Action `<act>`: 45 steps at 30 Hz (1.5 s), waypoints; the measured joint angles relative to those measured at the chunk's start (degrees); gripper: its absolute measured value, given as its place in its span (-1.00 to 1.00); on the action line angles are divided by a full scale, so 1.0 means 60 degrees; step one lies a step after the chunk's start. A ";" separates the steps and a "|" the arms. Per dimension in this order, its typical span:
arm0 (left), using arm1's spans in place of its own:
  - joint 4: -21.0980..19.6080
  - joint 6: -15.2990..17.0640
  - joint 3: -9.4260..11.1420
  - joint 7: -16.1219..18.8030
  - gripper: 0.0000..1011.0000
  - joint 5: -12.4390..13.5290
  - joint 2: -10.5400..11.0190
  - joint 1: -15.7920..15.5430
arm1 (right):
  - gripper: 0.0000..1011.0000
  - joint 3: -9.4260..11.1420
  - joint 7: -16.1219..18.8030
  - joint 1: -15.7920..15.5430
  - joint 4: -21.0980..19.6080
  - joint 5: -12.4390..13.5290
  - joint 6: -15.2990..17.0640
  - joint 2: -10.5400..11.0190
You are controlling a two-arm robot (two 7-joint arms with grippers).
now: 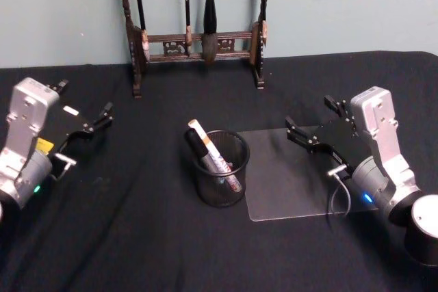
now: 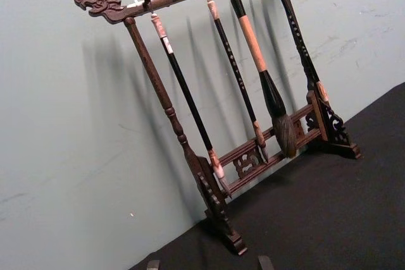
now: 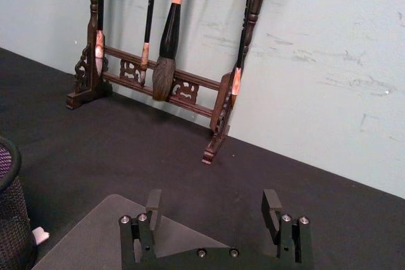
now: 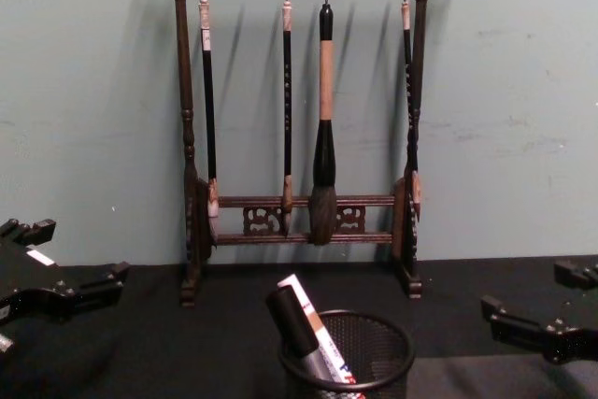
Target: Pick up the water-based marker from the table and place it into the pen holder.
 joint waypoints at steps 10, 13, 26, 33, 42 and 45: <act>0.0000 -0.0001 0.0000 0.0000 0.98 0.0000 0.0000 0.0001 | 0.98 0.0000 0.0000 0.0000 0.0000 0.0000 0.0000 0.0000; 0.0000 -0.0001 0.0001 0.0000 0.98 0.0000 0.0000 0.0001 | 0.98 0.0000 0.0000 0.0000 0.0000 0.0000 0.0000 0.0000; 0.0000 0.0000 0.0001 0.0000 0.98 0.0000 0.0000 0.0001 | 0.98 0.0000 0.0000 0.0000 0.0000 0.0000 0.0000 0.0000; 0.0000 0.0000 0.0001 0.0000 0.98 0.0000 0.0000 0.0001 | 0.98 0.0000 -0.0001 0.0000 0.0000 0.0000 0.0000 0.0000; 0.0001 0.0000 0.0000 0.0000 0.98 0.0000 0.0000 0.0001 | 0.98 0.0000 -0.0001 0.0000 0.0000 -0.0001 0.0000 0.0000; 0.0000 0.0000 0.0001 0.0000 0.98 0.0000 0.0000 0.0000 | 0.98 0.0000 -0.0001 0.0000 0.0000 0.0000 0.0000 0.0000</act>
